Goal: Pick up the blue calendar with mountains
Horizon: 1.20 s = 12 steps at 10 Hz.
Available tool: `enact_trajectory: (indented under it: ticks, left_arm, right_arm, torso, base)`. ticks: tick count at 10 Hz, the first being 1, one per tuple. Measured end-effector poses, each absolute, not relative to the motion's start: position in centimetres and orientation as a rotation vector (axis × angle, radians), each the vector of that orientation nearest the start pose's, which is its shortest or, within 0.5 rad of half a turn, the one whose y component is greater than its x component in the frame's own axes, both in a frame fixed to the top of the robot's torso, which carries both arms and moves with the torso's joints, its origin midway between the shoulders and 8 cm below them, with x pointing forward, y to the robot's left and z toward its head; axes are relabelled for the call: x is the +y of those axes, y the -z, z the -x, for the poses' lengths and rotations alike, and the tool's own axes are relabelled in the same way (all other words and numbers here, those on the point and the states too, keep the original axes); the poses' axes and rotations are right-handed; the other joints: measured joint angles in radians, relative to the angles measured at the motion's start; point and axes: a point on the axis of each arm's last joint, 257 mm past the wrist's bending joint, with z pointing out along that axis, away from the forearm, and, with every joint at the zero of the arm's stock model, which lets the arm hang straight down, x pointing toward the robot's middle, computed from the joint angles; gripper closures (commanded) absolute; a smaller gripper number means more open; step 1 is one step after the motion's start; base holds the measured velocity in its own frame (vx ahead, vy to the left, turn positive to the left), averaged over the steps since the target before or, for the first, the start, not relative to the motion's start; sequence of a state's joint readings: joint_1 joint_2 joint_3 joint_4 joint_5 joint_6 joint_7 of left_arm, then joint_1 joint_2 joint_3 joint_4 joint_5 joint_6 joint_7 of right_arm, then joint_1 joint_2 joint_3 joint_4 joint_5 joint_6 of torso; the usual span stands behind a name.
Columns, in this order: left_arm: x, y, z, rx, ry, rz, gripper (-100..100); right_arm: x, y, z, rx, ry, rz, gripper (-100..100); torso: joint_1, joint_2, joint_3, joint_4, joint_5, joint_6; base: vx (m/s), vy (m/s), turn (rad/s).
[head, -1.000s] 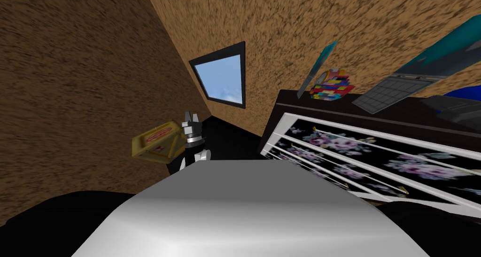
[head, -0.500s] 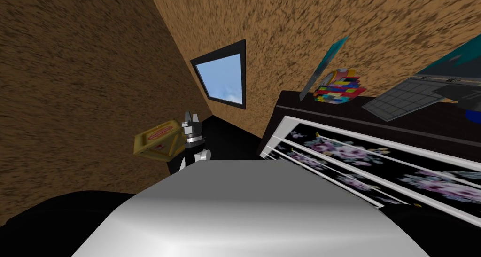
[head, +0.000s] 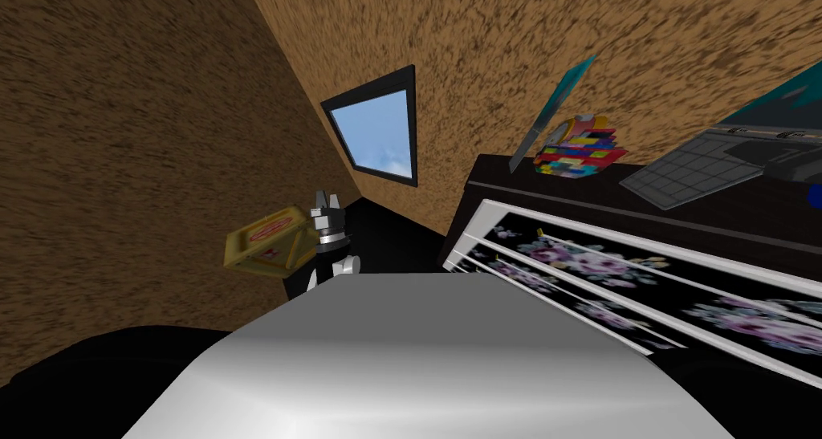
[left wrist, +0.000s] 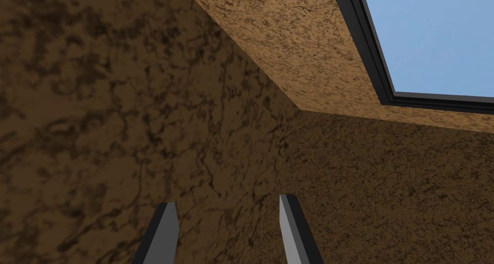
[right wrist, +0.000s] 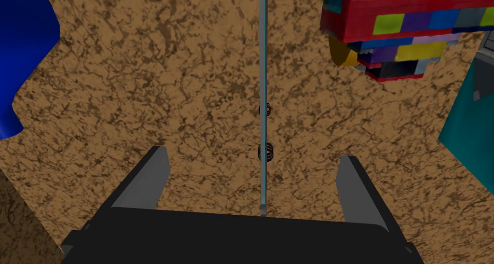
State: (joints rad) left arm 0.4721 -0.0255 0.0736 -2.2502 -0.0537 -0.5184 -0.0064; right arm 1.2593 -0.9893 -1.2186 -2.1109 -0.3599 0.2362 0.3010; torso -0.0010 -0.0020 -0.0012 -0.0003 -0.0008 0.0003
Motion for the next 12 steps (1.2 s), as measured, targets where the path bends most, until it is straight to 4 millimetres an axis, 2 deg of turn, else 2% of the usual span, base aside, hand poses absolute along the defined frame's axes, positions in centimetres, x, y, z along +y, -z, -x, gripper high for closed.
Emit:
enact_trajectory:
  ticks: [1, 3, 6, 8, 10, 11, 12]
  left_arm:
    - [29.8, -2.4, -34.5, 0.61, 1.201, 0.622, 0]
    - [29.8, -2.4, -34.5, 0.61, 1.201, 0.622, 0]
    - [29.7, -2.4, -34.5, 0.61, 1.201, 0.622, 0]
    - [29.8, -2.4, -34.5, 0.61, 1.201, 0.622, 0]
    - [29.7, -2.4, -34.5, 0.61, 1.201, 0.622, 0]
    - [29.7, -2.4, -34.5, 0.61, 1.201, 0.622, 0]
    - [29.8, -2.4, -34.5, 0.61, 1.201, 0.622, 0]
  right_arm:
    - [-67.5, -10.6, -26.2, 1.492, 0.389, -0.474, -100]
    - [-67.1, -10.0, -27.0, 1.484, 0.37, -0.467, -100]
    - [-67.7, -8.0, -29.1, 1.502, 0.323, -0.484, -100]
    - [-67.4, -7.9, -30.7, 1.5, 0.293, -0.475, -100]
    - [-67.5, -6.7, -32.2, 1.512, 0.269, -0.48, -100]
    - [-67.2, -7.1, -32.6, 1.498, 0.258, -0.471, -100]
    - [-67.3, -6.8, -33.8, 1.508, 0.243, -0.466, -100]
  torso:
    - [0.002, 0.001, 0.0, 0.0, 0.001, -0.001]
    - [0.001, 0.001, 0.001, 0.0, 0.001, -0.001]
    - [0.001, 0.001, 0.0, 0.0, 0.001, -0.001]
    - [0.001, 0.001, 0.0, 0.0, 0.001, 0.0]
    - [0.001, 0.001, 0.0, 0.0, 0.001, -0.001]
    - [0.001, 0.001, 0.0, 0.0, 0.001, -0.001]
    - [0.001, 0.001, 0.001, 0.0, 0.001, 0.0]
  base:
    - [-0.006, 0.025, 0.002]
    - [-0.009, 0.012, -0.12]
    - [-0.003, 0.018, -0.033]
    - [-0.004, 0.026, -0.187]
    - [-0.003, 0.013, 0.011]
    - [-0.008, 0.021, -0.239]
    - [-0.007, 0.032, -0.164]
